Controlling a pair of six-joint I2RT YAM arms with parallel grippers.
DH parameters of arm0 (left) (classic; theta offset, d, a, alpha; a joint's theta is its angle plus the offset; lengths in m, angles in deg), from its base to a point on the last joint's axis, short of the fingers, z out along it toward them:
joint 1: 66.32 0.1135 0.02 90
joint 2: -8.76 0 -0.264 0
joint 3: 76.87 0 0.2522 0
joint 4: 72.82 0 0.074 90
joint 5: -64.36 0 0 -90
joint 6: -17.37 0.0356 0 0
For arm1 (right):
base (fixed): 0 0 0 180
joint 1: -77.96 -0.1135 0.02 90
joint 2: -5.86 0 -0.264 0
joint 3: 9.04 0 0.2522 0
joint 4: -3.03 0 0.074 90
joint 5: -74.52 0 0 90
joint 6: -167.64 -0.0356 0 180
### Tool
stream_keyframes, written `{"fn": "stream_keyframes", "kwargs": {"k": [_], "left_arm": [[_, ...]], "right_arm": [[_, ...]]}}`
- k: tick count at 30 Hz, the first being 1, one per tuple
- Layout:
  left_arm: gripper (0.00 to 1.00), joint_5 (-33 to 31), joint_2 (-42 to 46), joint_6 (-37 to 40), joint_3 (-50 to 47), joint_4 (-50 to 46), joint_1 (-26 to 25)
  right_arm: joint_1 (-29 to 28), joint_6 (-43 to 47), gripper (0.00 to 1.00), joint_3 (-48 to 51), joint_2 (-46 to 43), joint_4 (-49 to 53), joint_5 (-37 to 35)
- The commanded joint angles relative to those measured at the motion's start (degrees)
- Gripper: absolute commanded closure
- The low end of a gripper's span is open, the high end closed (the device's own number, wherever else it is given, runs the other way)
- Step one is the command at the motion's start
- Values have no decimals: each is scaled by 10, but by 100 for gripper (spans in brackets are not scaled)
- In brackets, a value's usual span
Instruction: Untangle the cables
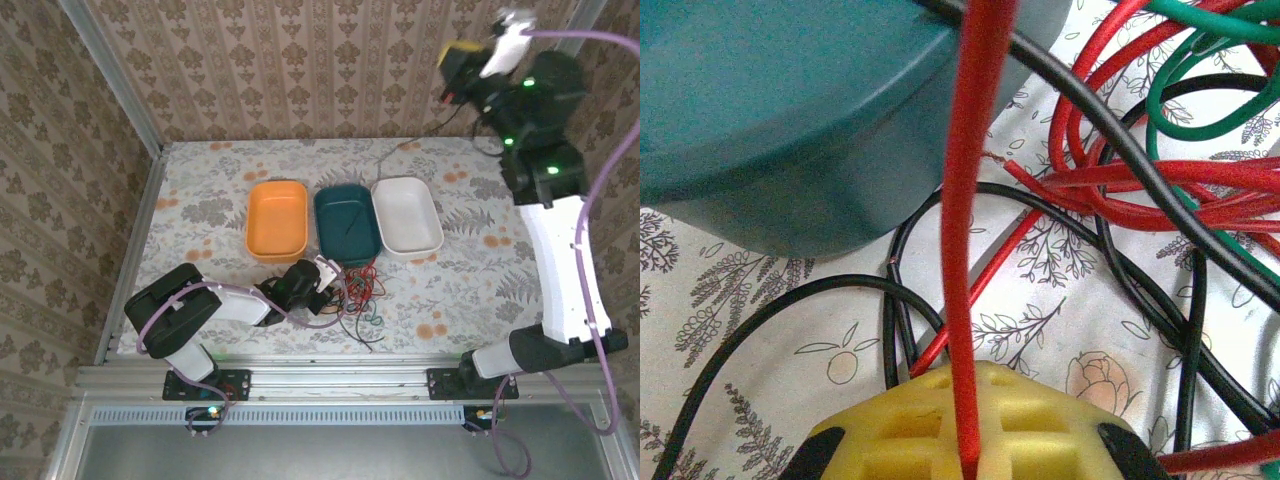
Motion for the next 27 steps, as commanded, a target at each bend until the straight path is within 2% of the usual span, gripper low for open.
{"fn": "stream_keyframes", "kwargs": {"k": [1, 8, 16, 27], "left_arm": [[100, -13, -7, -3, -24, -59, 0], [100, -13, -7, -4, -24, -58, 0], [100, -17, -4, -4, -27, -58, -1], [100, -15, -8, -3, -22, -60, -3]], "right_arm": [[-22, -35, 100, 73, -16, 14, -8], [-66, -54, 100, 184, 17, 14, -9], [-105, -74, 100, 263, 65, 0, 39], [-139, -105, 100, 344, 104, -43, 219]]}}
